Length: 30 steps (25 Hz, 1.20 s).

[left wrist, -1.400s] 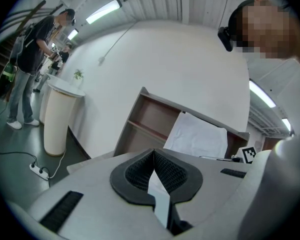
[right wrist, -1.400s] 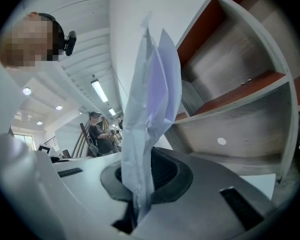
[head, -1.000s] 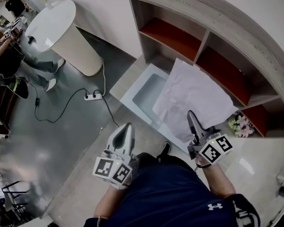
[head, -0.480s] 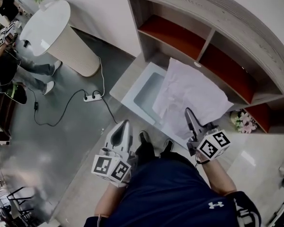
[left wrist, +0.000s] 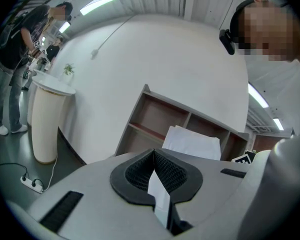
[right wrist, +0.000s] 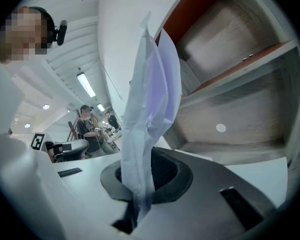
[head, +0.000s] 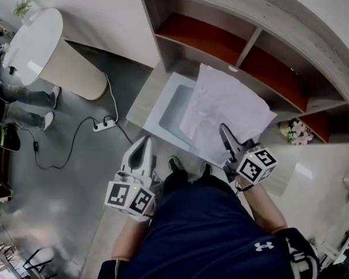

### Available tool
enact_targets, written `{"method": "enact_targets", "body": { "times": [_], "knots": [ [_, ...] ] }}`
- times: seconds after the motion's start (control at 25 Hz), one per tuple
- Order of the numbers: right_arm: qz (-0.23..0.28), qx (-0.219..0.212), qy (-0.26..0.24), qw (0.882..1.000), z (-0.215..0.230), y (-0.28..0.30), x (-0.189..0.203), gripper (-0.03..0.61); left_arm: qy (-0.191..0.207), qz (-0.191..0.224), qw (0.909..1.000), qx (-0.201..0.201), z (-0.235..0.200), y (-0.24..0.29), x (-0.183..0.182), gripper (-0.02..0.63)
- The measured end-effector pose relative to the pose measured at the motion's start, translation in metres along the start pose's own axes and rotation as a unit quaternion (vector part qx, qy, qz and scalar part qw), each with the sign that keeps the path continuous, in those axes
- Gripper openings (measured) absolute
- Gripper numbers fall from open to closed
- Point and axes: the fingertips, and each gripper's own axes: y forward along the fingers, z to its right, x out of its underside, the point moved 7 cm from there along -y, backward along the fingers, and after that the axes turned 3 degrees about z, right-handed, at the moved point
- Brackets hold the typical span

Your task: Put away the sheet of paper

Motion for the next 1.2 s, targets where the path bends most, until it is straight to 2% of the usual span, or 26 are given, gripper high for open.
{"method": "enact_targets", "body": {
  "times": [0.36,0.56,0.72,0.96,1.08,1.2],
  "knots": [
    [-0.032,0.062,0.057,0.996,0.037,0.010,0.043,0.017,-0.006,-0.023,0.9990,0.038,-0.019,0.021,0.003,0.015],
    [-0.058,0.108,0.117,0.985,0.071,0.004,0.080,0.015,-0.008,-0.040,0.9981,0.046,-0.026,0.024,0.005,0.015],
    [-0.076,0.141,0.185,0.970,0.103,-0.004,0.110,0.017,-0.009,-0.046,0.9978,0.046,-0.029,0.024,0.009,0.015],
    [-0.090,0.156,0.320,0.930,0.141,-0.014,0.159,0.015,-0.014,-0.054,0.9975,0.044,-0.029,0.021,0.015,0.015],
    [-0.106,0.166,0.351,0.915,0.158,-0.014,0.180,0.017,-0.015,-0.055,0.9976,0.039,-0.030,0.020,0.016,0.015],
    [-0.125,0.171,0.362,0.908,0.166,-0.010,0.192,0.015,-0.016,-0.055,0.9979,0.031,-0.030,0.017,0.016,0.015]
  ]
}}
